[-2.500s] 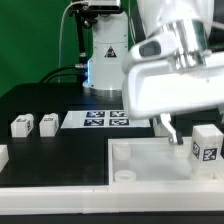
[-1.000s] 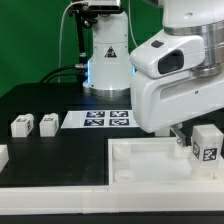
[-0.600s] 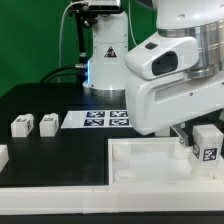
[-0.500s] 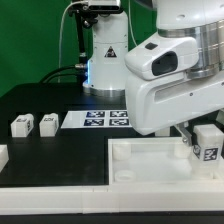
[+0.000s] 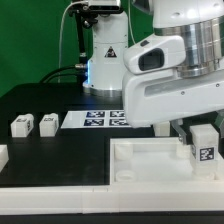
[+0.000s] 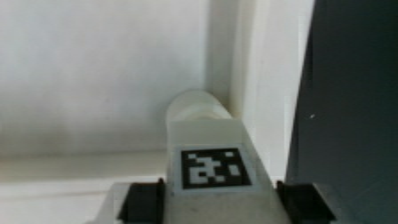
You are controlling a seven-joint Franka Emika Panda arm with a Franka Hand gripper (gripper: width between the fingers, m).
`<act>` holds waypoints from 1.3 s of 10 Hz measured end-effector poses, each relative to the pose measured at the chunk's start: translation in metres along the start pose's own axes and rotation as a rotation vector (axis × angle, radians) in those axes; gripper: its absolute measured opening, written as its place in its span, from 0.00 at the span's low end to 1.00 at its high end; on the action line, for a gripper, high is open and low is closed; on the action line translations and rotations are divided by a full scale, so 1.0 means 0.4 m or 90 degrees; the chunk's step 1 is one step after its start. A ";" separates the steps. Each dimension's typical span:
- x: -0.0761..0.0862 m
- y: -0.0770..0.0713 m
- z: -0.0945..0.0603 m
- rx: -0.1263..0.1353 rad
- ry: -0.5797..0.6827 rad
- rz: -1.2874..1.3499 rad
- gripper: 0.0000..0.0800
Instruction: Assemble one leg
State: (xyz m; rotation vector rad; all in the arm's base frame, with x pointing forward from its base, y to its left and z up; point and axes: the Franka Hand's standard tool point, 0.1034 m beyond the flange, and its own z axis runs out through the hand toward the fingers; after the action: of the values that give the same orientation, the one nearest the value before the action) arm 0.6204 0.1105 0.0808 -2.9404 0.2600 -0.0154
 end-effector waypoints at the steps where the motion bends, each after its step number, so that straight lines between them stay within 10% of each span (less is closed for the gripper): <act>1: -0.002 0.000 0.001 0.014 0.009 0.130 0.37; 12: -0.009 -0.031 0.016 0.084 -0.049 0.735 0.38; 13: -0.009 -0.031 0.016 0.084 -0.047 0.714 0.60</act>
Offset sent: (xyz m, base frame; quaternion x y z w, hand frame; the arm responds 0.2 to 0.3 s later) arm 0.0070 0.0153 -0.0029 -0.0044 0.0064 0.2937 0.9559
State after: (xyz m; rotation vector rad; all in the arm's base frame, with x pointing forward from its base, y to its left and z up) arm 0.6192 0.1244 0.0770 -2.2572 1.7170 0.2165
